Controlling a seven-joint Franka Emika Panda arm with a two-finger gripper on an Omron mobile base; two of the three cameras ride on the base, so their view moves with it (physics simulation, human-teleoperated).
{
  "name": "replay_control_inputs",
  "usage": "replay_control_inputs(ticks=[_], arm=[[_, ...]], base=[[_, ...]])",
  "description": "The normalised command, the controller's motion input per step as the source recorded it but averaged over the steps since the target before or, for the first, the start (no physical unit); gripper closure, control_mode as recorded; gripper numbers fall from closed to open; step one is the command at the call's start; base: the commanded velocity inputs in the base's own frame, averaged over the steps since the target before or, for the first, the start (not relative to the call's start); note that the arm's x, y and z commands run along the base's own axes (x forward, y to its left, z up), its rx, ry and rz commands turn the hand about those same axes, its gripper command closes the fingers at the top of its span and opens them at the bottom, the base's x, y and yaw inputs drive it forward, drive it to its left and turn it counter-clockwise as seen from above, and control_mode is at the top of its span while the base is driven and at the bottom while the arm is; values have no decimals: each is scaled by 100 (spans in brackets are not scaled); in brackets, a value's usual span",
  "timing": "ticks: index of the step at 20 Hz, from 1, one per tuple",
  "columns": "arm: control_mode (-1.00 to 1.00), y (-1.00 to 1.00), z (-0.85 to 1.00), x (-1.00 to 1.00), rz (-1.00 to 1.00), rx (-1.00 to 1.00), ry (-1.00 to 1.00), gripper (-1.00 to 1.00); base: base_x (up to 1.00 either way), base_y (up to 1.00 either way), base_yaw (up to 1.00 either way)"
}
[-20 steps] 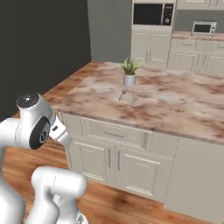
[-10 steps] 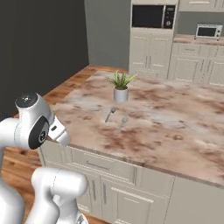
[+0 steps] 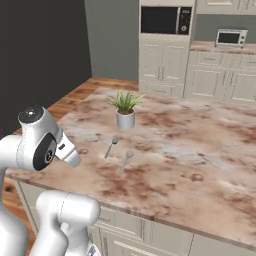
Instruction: Organize the utensils by type. Pick up the wooden spoons from the counter and place them in the open cabinet. Then pick up the metallic utensils from the counter and place them in the open drawer.
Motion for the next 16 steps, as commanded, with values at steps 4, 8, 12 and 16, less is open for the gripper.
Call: replay_control_inputs(ticks=[4,8,12,16], arm=[[100,0,0,0,0,0,0,-100],[100,0,0,0,0,0,0,-100],[100,0,0,0,0,0,0,-100],[100,0,0,0,0,0,0,-100]], base=[[14,0,0],[0,0,0],[0,0,0],[7,0,0]])
